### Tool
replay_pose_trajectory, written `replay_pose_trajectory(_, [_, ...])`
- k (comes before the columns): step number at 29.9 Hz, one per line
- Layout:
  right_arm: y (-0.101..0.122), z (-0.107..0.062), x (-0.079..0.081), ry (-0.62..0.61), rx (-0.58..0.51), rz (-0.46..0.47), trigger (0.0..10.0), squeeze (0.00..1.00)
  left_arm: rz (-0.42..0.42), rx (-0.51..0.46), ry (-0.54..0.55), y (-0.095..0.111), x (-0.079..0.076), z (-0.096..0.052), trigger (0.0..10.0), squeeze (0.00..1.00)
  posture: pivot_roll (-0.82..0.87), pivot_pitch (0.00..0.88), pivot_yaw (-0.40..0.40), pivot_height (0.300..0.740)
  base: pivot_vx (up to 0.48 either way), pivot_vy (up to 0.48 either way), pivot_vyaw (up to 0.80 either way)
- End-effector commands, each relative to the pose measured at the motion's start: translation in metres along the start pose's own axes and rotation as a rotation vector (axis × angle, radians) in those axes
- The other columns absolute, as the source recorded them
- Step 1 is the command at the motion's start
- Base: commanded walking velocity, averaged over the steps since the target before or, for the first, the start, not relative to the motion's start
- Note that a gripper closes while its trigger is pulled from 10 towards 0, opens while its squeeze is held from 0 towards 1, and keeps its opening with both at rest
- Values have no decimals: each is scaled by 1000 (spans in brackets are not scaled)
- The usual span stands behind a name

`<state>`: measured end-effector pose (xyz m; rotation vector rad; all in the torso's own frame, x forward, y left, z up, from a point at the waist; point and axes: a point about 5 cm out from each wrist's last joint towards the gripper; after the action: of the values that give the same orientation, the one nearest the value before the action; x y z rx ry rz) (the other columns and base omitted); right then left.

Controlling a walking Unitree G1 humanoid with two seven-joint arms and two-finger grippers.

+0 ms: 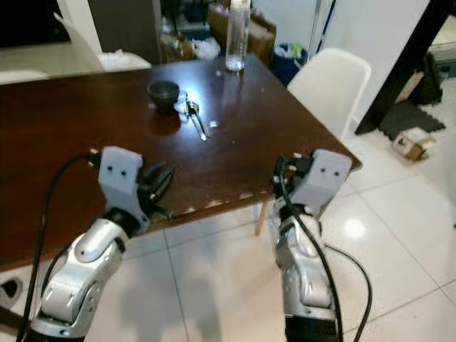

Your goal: Setting the table

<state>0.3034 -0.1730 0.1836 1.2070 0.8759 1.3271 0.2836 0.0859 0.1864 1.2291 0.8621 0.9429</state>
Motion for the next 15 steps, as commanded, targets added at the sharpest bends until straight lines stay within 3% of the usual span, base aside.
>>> replay_pose_trajectory(1, [-2,-1,3,3,5,12,10000,0,4,12,15,-3,3,-2,10000,0,-84,19,55,740,472,0,0])
replay_pose_trajectory(15, [-3,-2,4,19,15,10,10000,0,5,14,9,-3,2,-1,10000,0,-84,19,58,740,472,0,0])
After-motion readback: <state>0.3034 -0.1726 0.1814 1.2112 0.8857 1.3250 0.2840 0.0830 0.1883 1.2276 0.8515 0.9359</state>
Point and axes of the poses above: a point about 5 cm out from each wrist's last joint towards the gripper, its own z axis pointing out of the wrist towards the gripper, its own y axis along the axis of the wrist's last joint, x = y × z, and after that the axes turned 4 degrees about -z, right-handed
